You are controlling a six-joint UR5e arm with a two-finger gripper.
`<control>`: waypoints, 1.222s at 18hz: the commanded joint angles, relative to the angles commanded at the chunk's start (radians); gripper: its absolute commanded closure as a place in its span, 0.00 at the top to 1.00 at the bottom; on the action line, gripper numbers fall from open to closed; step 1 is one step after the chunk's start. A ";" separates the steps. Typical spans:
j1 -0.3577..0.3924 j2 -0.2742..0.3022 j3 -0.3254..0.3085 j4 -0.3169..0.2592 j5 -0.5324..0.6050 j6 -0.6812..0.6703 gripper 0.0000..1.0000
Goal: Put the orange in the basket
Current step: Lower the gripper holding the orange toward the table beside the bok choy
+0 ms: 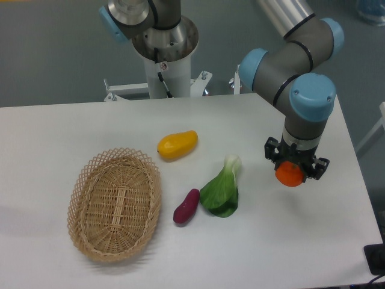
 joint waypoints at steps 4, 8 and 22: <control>-0.003 0.000 -0.003 0.002 0.000 -0.009 0.47; -0.026 -0.005 0.000 0.006 0.014 -0.020 0.48; -0.179 -0.032 0.012 0.049 0.012 -0.267 0.48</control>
